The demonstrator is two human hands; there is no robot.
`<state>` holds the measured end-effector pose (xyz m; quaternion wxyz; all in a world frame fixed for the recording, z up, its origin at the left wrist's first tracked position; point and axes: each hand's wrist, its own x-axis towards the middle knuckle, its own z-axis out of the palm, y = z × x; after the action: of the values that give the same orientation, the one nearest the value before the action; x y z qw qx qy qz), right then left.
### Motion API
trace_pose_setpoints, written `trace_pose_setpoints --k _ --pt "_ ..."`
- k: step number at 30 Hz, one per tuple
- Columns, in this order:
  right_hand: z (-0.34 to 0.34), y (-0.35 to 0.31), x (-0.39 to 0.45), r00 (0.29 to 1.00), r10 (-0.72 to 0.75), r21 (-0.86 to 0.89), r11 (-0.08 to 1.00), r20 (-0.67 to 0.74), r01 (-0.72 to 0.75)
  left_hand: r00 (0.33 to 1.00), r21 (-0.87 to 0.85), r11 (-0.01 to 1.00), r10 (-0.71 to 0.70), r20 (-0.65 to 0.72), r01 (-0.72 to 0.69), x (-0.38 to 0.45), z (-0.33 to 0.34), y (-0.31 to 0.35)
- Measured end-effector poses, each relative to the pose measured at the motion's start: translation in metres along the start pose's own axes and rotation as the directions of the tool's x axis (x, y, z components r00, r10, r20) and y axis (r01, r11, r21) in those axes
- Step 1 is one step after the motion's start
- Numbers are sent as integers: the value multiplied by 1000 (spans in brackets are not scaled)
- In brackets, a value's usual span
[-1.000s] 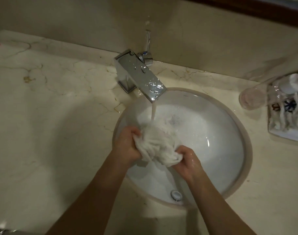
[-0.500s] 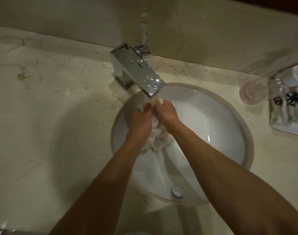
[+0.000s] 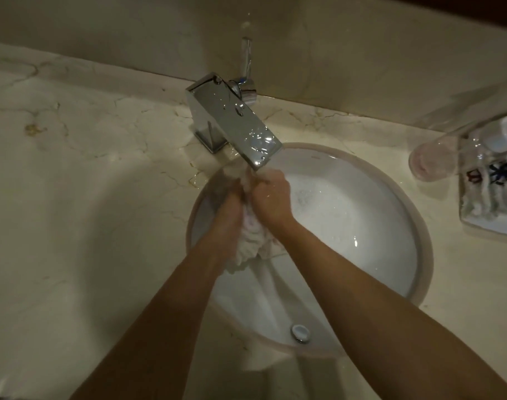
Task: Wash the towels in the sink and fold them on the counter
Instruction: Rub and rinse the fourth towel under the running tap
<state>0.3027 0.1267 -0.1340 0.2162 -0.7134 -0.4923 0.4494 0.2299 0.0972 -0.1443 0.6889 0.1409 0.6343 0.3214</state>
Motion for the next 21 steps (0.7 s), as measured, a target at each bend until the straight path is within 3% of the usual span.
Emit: trace_pose_setpoints --k 1,3,5,6,7,9,10,11,12,14,16,17,19,21 --pt "-2 7 14 993 71 -26 997 -90 -74 1000 57 998 3 3 -3 0 6 -1" --pt "-10 11 33 986 131 -120 982 -100 -143 997 153 988 38 -61 -28 -3 11 -4" --pt "-17 21 38 986 159 35 987 -47 -157 998 -2 1000 -11 -69 11 -4 6 -7" --pt "-24 29 33 974 226 242 946 -14 -216 997 -160 985 -70 -8 68 -2 -4 -11" --pt "-37 38 22 955 287 502 817 74 -284 990 -321 937 -137 29 139 -2 -13 -17" --pt "-61 64 -4 895 271 806 397 354 -439 963 -538 799 -214 165 270 3 -32 -36" --pt "-70 79 -20 868 223 846 214 444 -488 961 -585 762 -217 174 278 -2 -38 -38" --pt "-77 91 -36 842 224 847 105 491 -521 967 -613 748 -193 166 255 -11 -41 -37" --pt "-78 98 -49 819 221 826 84 530 -557 974 -662 715 -152 167 225 -18 -40 -35" --pt "-72 104 -66 779 234 773 141 581 -619 976 -710 674 -87 200 206 -27 -26 -30" --pt "-64 98 -68 782 275 763 197 560 -616 969 -669 701 -156 190 245 -23 -9 -25" --pt "-61 93 -68 790 252 764 213 559 -609 951 -649 702 -146 272 293 -18 -4 -21" --pt "-54 73 -65 826 276 717 412 491 -563 944 -519 804 -153 292 291 -5 -4 -14" --pt "-44 59 -52 911 261 555 728 320 -403 986 -284 945 -138 96 160 7 -8 -5"
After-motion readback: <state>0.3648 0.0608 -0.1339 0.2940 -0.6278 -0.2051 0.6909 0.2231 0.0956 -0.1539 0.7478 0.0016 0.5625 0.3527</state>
